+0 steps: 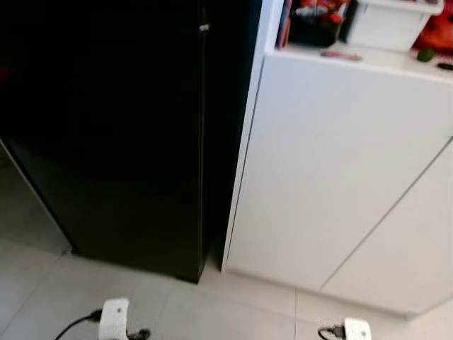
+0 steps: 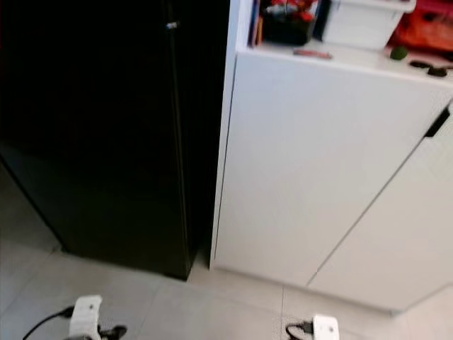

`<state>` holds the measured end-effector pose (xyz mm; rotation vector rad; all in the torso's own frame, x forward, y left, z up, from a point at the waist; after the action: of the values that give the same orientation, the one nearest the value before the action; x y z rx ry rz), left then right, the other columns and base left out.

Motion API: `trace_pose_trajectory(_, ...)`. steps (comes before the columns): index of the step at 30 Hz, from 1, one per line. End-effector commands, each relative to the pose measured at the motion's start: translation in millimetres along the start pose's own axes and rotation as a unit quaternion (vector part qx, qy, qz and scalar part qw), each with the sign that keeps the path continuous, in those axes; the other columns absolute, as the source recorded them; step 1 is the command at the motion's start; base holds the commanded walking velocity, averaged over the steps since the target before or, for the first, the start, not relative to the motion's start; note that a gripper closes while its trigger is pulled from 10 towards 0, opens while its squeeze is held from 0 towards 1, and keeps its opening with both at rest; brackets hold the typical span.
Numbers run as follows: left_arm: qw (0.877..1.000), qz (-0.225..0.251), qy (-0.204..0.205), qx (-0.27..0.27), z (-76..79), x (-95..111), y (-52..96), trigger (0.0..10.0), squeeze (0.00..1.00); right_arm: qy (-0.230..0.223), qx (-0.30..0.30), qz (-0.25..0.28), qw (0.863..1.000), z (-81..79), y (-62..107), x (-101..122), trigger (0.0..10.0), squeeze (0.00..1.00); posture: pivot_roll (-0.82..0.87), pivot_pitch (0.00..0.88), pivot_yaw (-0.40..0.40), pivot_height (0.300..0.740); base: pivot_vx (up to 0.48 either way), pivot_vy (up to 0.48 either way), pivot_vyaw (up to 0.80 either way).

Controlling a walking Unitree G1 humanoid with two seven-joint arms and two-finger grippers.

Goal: Restocking fridge

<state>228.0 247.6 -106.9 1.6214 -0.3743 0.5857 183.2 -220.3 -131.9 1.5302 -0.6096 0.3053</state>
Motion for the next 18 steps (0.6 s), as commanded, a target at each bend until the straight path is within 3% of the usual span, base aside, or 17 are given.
trace_pose_trajectory(1, 1.0, -0.007, 0.0, -0.008, 6.3, -2.0, -0.6, 10.0, 0.0, 0.005, -0.007, -0.017, 1.0, 7.7, 2.8, -10.8, 10.0, 0.0, 0.03, 0.0, -0.058, 0.74, 0.0, 0.364, -0.65)
trace_pose_trajectory(18, 1.0, -0.008, 0.0, -0.009, 7.5, -2.4, -0.7, 10.0, 0.0, 0.005, -0.001, -0.015, 1.0, 7.3, 2.9, -9.7, 10.0, 0.0, 0.04, 0.0, -0.067, 0.74, 0.0, 0.362, 0.0)
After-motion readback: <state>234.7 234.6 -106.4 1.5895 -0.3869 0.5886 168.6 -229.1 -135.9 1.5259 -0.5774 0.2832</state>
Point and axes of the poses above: a point about 5 cm out from each wrist's last joint towards the gripper, its own y axis pointing back from the gripper into the wrist, its own x axis along the axis of the wrist's last joint, z = x × y, the point moved 5 cm from there along -y, pointing out of the wrist towards the gripper
